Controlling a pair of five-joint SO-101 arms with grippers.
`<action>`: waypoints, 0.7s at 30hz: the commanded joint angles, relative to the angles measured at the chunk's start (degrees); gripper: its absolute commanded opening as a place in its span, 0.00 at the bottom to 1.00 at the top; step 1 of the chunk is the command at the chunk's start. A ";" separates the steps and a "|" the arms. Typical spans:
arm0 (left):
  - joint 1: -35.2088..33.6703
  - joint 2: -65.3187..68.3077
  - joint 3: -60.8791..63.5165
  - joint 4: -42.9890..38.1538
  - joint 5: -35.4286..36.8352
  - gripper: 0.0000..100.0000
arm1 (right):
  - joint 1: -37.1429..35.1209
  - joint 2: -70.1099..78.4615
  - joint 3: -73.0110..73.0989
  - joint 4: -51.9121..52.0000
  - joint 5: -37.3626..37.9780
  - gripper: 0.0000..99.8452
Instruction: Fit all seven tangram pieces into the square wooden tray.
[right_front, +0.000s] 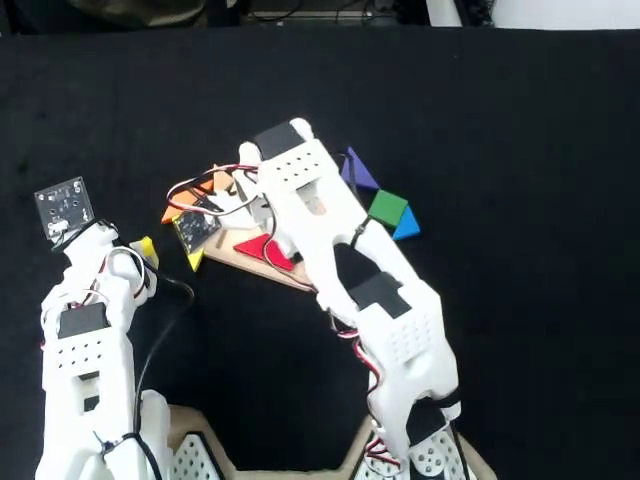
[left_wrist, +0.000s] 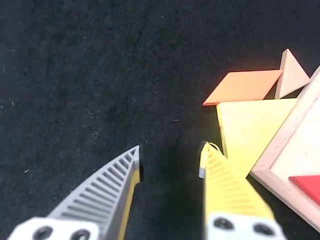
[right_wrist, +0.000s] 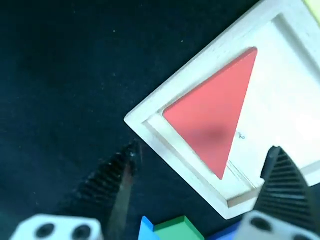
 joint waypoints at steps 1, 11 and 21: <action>0.75 -1.05 -0.48 -1.05 -0.09 0.20 | 0.88 -0.75 -1.36 -0.35 -0.79 0.36; 0.75 -1.05 -0.84 -1.05 -0.09 0.20 | 8.62 1.01 -1.80 -2.46 -26.99 0.04; 0.75 -1.05 -0.48 -1.05 -0.09 0.20 | 7.38 6.90 0.57 -17.67 -42.73 0.01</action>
